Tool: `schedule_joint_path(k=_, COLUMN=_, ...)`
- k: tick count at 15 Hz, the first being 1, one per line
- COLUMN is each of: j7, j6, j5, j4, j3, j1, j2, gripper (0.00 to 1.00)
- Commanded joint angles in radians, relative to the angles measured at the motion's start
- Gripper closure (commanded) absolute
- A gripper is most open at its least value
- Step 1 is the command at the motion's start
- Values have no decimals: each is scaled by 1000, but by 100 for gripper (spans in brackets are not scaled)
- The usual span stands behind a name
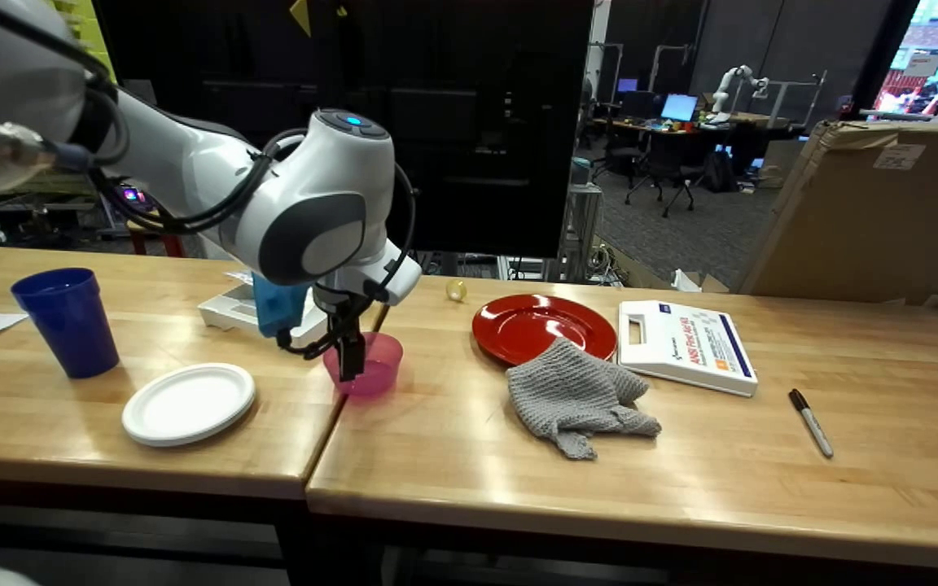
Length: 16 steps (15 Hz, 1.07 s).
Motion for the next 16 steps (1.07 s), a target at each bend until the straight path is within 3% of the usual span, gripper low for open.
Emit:
schedule_joint_path(k=1, j7=51, j6=-20, j5=-22, j4=17, j3=18, j1=4, j2=-46, gripper=0)
schedule_joint_path(k=7, j7=17, j6=-8, j5=-1, j4=38, j3=42, j1=64, j2=-119, gripper=0)
schedule_joint_path(k=16, j7=-213, j6=39, j5=51, j4=46, j3=58, j1=222, j2=-138, gripper=0)
